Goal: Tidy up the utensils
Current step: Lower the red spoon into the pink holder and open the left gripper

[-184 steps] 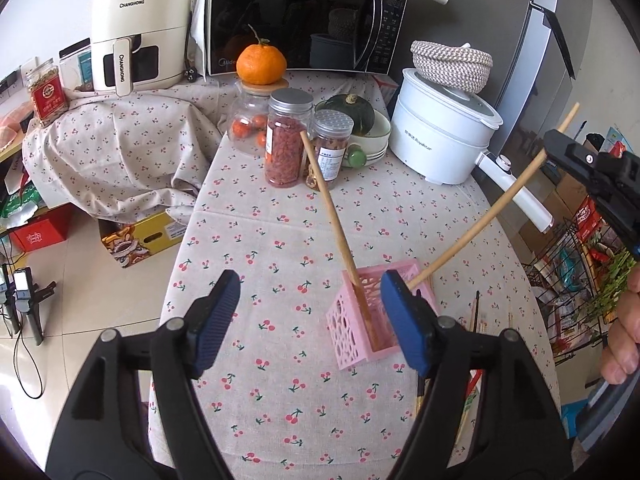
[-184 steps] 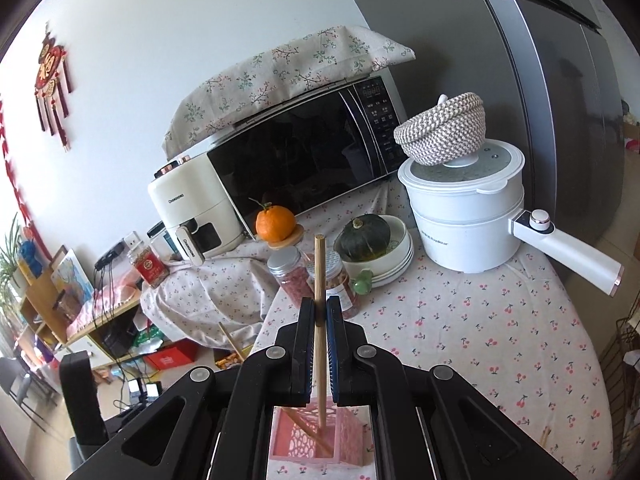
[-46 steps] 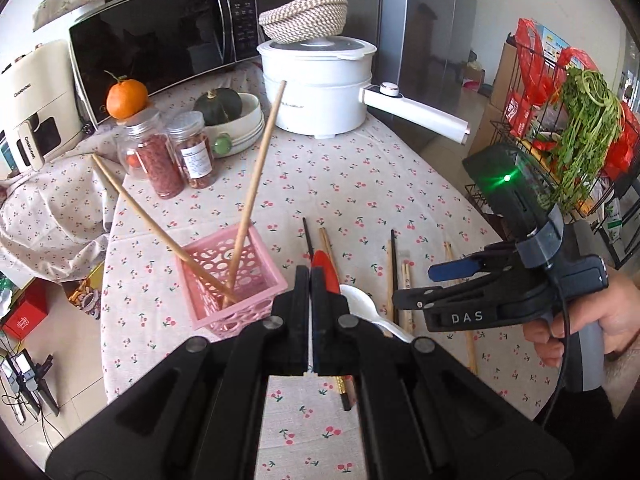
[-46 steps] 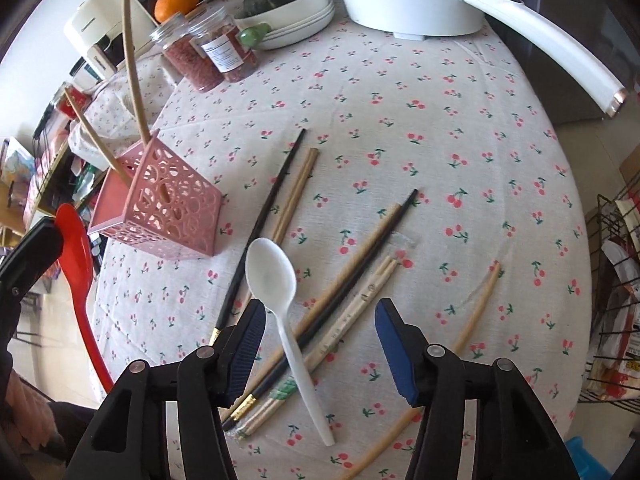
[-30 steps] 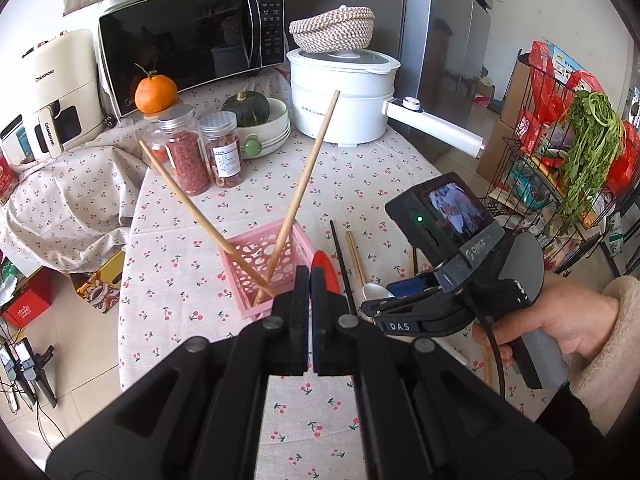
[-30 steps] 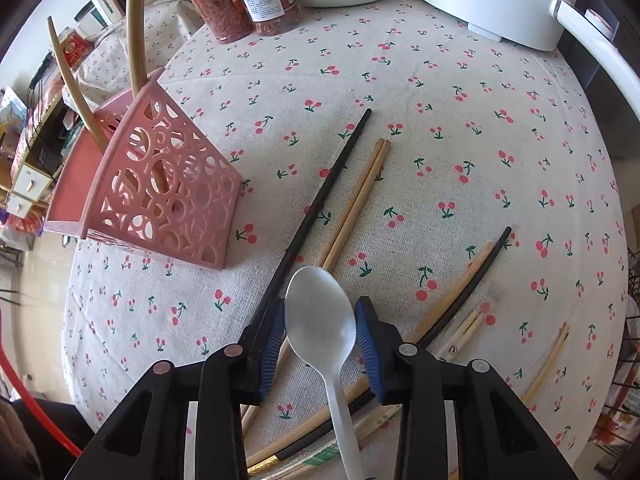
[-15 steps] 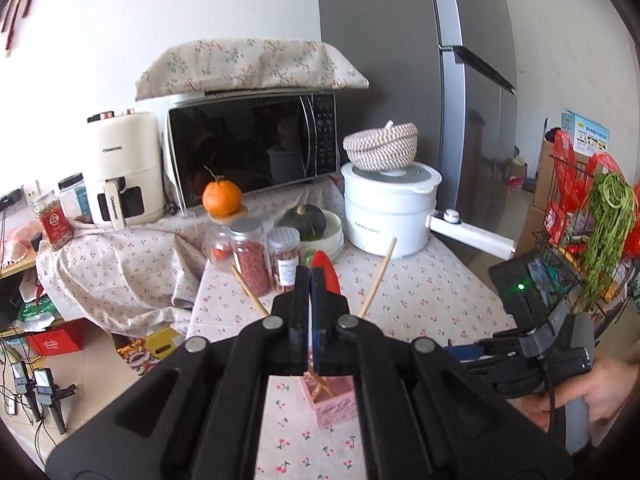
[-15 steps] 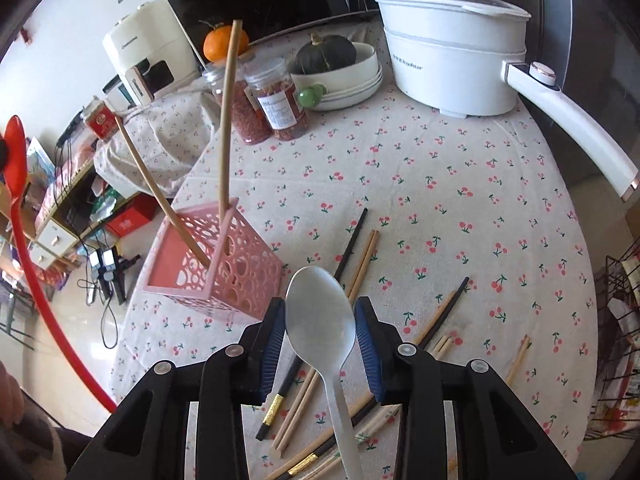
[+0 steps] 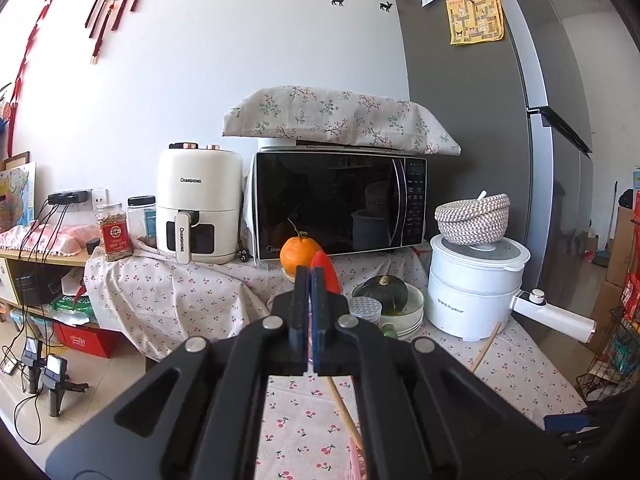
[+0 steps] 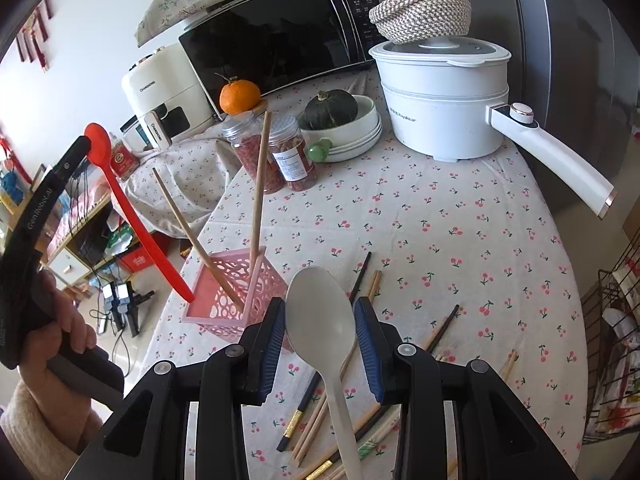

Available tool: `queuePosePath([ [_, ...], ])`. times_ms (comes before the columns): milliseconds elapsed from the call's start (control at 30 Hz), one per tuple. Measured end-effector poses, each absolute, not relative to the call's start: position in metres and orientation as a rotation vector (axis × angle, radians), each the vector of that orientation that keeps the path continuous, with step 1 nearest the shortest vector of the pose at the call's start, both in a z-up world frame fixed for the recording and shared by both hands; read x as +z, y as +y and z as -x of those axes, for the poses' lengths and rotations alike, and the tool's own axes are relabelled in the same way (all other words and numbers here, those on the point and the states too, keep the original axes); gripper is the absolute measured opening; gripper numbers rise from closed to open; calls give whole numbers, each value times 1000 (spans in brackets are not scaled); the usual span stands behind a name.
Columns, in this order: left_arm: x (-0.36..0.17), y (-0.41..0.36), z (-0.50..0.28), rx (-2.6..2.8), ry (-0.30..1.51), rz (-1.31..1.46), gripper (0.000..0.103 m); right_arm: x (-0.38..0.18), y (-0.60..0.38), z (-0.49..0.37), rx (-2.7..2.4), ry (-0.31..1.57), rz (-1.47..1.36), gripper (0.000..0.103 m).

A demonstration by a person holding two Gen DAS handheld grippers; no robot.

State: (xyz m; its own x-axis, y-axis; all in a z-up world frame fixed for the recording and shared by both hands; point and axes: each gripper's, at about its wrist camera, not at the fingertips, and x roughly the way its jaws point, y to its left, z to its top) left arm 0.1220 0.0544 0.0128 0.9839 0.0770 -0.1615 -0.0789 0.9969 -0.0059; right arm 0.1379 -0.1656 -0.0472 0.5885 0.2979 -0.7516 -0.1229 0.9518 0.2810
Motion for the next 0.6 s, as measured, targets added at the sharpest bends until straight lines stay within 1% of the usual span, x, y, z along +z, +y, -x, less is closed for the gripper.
queuePosePath([
  [300,-21,34,-132,28,215,-107,1,-45,-175,-135,235,875,-235,36],
  [400,-27,35,-139,2,287,-89,1,-42,-176,-133,235,851,-244,36],
  [533,-33,38,-151,-59,435,-49,1,-37,-177,-132,239,804,-263,36],
  [600,-33,39,-151,-92,488,-41,4,-33,-176,-131,239,777,-276,36],
])
